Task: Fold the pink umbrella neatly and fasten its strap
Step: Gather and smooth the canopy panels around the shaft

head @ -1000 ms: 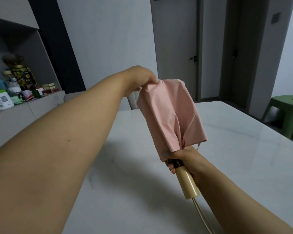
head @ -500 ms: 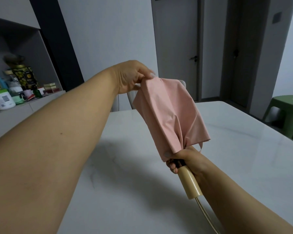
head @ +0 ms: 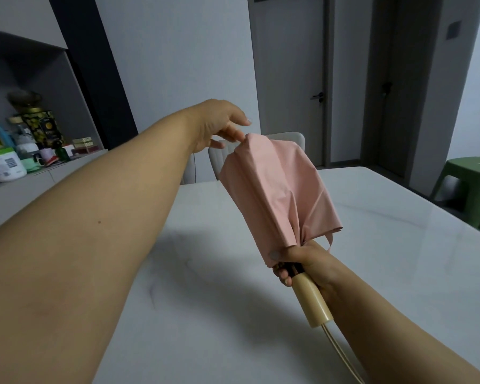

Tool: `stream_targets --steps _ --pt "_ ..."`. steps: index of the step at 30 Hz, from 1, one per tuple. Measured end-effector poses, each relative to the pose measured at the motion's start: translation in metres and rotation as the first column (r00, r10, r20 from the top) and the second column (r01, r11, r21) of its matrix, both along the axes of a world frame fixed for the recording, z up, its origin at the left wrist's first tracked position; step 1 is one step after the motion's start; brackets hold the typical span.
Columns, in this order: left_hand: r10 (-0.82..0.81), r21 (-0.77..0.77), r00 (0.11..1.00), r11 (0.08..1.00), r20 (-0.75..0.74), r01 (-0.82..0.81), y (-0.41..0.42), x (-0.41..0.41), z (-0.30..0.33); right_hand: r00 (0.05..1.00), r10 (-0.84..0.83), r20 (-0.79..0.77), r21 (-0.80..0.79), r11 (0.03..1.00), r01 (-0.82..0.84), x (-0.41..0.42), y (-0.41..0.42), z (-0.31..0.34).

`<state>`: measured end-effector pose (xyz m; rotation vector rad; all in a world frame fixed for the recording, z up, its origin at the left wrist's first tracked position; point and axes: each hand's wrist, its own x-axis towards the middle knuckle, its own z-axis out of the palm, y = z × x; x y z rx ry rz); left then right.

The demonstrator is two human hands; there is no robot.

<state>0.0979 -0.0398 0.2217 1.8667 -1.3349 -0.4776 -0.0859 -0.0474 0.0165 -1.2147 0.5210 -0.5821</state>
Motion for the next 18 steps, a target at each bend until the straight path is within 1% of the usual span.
stream_targets --steps 3,4,5,6,8,9,10,13,14,15,16,18 --pt "0.058 0.101 0.988 0.992 0.146 -0.074 0.0001 -0.0023 -0.0026 1.0 -0.002 0.003 -0.005 1.0 0.002 -0.0004 -0.0005 -0.0001" --pt "0.065 0.106 0.986 0.991 0.153 -0.082 -0.0002 -0.0028 -0.004 1.0 0.004 -0.002 -0.015 1.0 -0.004 -0.0006 0.0001 0.0003" --pt "0.062 0.087 0.99 0.993 0.123 -0.073 -0.0011 -0.0029 -0.005 1.0 0.012 -0.007 -0.024 1.0 -0.012 -0.0007 0.0002 -0.0001" --pt "0.046 0.05 0.998 0.998 0.046 -0.048 -0.0021 -0.0025 -0.0054 1.0 0.019 -0.014 -0.034 0.999 -0.02 -0.0008 0.0006 -0.0002" --pt "-0.016 -0.013 0.985 1.0 -0.171 0.014 -0.0026 -0.0012 -0.003 0.999 0.03 -0.036 -0.062 0.998 -0.032 -0.0013 0.0016 -0.0004" --pt "-0.036 -0.017 0.974 0.999 -0.225 0.033 -0.002 -0.0006 -0.0008 0.999 0.033 -0.041 -0.071 0.997 -0.036 -0.0015 0.0017 -0.0008" --pt "-0.04 0.001 0.977 0.999 -0.207 0.041 -0.0004 -0.0002 0.0012 0.999 0.038 -0.039 -0.075 0.996 -0.04 -0.0014 0.0015 -0.0012" --pt "-0.016 0.117 0.998 0.993 0.063 0.009 0.0058 -0.0001 0.0016 0.998 0.043 -0.048 -0.09 0.995 -0.047 -0.0004 0.0011 -0.0021" --pt "-0.031 0.11 0.996 0.994 0.083 0.022 0.0057 0.0004 0.0011 0.998 0.04 -0.053 -0.093 0.995 -0.045 -0.0003 0.0006 -0.0025" --pt "-0.056 0.069 0.997 0.996 0.056 0.052 0.0044 0.0012 0.0004 0.998 0.037 -0.053 -0.093 0.995 -0.041 -0.0004 0.0003 -0.0026" --pt "-0.082 0.013 0.997 0.997 -0.007 0.082 0.0032 0.0019 -0.0007 0.998 0.033 -0.047 -0.091 0.995 -0.037 -0.0006 0.0 -0.0026" --pt "-0.139 -0.092 0.974 0.988 -0.177 0.125 0.0013 0.0001 -0.0037 0.999 0.026 -0.022 -0.09 0.996 -0.028 -0.0017 -0.0006 -0.0015"
